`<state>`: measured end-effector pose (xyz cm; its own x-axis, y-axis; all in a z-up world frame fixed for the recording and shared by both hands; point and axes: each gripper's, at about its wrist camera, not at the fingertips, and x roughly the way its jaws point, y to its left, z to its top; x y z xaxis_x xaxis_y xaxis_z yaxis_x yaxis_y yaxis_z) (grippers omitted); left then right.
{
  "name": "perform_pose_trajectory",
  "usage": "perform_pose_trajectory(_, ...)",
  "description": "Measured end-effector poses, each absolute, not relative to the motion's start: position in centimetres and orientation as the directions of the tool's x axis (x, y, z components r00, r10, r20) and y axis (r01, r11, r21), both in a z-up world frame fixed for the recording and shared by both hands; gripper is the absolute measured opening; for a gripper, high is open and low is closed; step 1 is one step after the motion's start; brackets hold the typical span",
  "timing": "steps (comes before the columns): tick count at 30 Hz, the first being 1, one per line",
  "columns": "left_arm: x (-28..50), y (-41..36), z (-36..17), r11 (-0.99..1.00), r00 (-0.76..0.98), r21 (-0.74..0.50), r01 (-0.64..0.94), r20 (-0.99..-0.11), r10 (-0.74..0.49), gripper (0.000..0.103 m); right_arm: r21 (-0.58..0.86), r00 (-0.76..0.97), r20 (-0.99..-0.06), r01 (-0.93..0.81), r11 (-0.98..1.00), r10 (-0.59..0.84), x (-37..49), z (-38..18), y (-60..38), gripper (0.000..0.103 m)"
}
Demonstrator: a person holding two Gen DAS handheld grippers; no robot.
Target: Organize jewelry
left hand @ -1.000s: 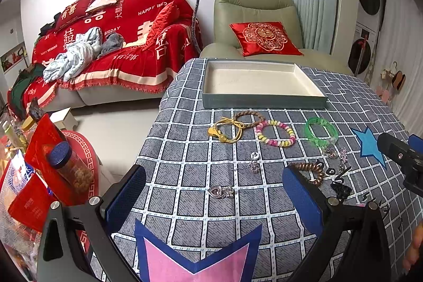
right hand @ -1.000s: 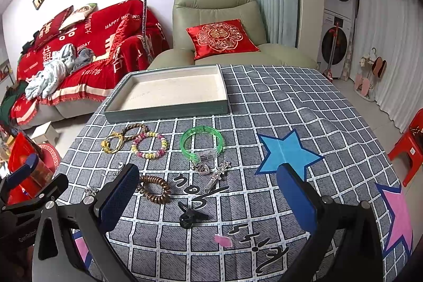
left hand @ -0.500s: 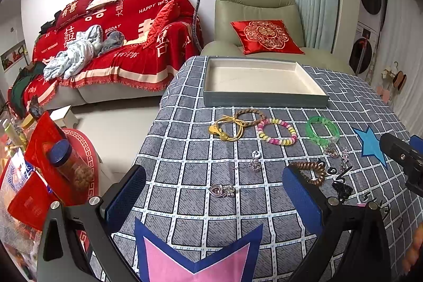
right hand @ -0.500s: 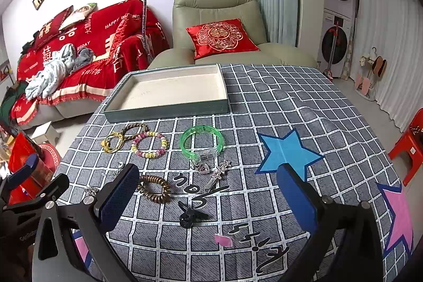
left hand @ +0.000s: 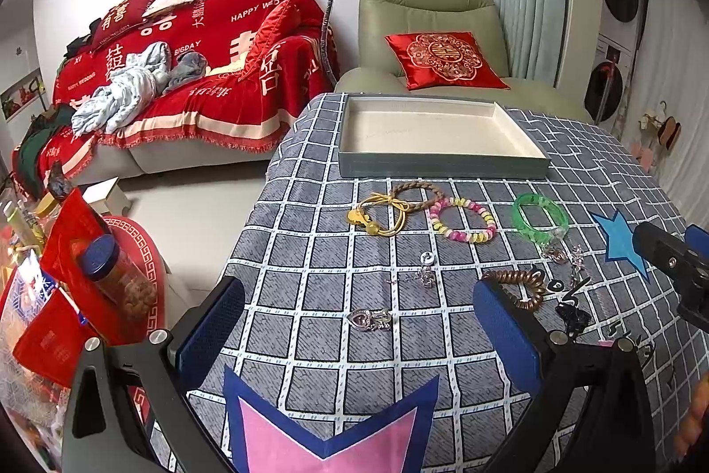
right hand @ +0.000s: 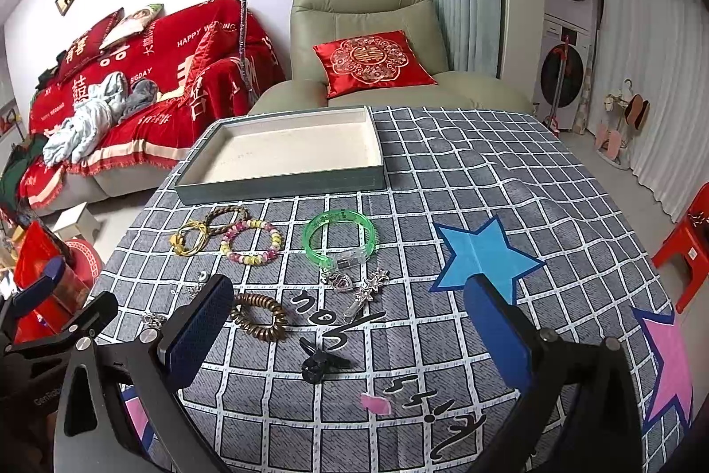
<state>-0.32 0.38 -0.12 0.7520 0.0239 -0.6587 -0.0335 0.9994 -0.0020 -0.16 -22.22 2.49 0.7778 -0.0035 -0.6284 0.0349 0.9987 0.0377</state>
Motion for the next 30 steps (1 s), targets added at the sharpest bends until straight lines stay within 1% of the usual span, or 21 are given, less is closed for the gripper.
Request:
perform_pose_trajectory(20,0.8,-0.2,-0.8,1.000,0.728,0.014,-0.024,-0.685,0.028,0.103,0.043,0.765,-0.645,0.038,0.998,-0.001,-0.3,1.1,-21.8,0.103)
perform_pose_trajectory(23,1.3,-0.1,-1.5,1.000,0.710,0.010,-0.005,-0.704,0.011,0.103,0.033,0.750,-0.661,0.046,0.998,-0.013,-0.2,0.4,-21.9,0.103)
perform_pose_trajectory(26,1.9,0.1,-2.6,1.000,0.679,0.019,-0.008,-0.734,0.019,0.103,0.036,0.723,-0.691,0.053,0.998,-0.014,-0.4,-0.9,-22.4,0.103)
perform_pose_trajectory(30,3.0,0.5,-4.0,1.000,0.629,-0.012,0.008,-0.777,-0.014,0.103,0.048,0.677,-0.736,0.082,0.995,-0.020,-0.4,-2.3,-23.6,0.103)
